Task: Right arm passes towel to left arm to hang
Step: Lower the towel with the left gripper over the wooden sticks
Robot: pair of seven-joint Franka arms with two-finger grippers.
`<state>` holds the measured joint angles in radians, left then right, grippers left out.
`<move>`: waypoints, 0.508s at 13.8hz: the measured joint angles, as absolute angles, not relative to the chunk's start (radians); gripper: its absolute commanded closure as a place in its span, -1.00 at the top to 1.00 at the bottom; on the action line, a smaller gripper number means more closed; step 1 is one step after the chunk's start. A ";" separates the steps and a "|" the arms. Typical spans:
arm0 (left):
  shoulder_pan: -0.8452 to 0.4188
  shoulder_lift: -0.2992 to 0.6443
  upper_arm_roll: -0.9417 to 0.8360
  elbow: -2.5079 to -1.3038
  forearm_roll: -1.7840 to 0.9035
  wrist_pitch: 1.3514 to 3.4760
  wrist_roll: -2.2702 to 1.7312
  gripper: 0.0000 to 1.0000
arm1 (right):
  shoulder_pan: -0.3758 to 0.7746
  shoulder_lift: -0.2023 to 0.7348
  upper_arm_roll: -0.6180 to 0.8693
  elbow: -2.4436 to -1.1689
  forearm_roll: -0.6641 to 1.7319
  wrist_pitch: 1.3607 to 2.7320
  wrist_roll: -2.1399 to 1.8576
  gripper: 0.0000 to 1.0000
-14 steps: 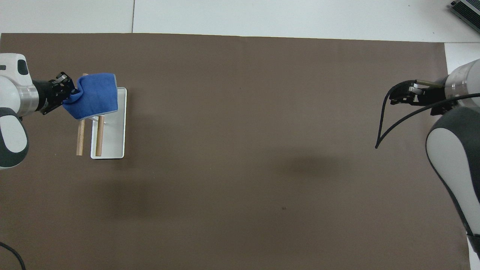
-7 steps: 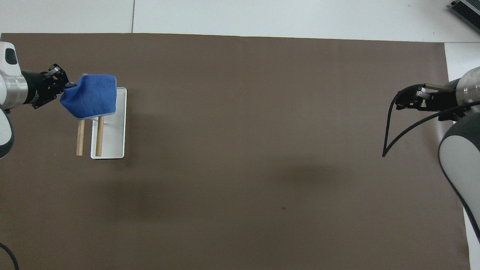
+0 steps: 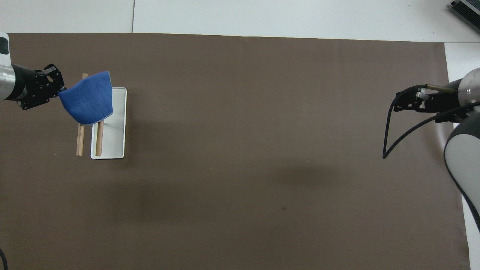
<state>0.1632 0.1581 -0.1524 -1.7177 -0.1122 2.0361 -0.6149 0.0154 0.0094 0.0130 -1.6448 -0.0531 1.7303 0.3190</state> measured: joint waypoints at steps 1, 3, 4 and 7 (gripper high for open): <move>0.163 0.156 -0.156 -1.714 -0.108 2.015 -0.615 -1.00 | 0.016 0.009 0.013 -1.647 -0.053 1.730 0.319 1.00; 0.163 0.151 -0.158 -1.705 -0.107 1.995 -0.615 -1.00 | 0.017 0.009 0.014 -1.648 -0.052 1.730 0.319 1.00; 0.163 0.144 -0.157 -1.696 -0.111 1.993 -0.615 -1.00 | 0.018 0.009 0.014 -1.648 -0.052 1.730 0.319 1.00; 0.165 0.119 -0.153 -1.669 -0.133 1.969 -0.615 -1.00 | 0.019 0.009 0.014 -1.649 -0.051 1.730 0.319 1.00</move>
<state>0.1654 0.1193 -0.1525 -1.6692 -0.1331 1.9689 -0.6148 0.0194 0.0093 0.0135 -1.6493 -0.0515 1.7303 0.3189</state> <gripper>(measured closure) 0.978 0.000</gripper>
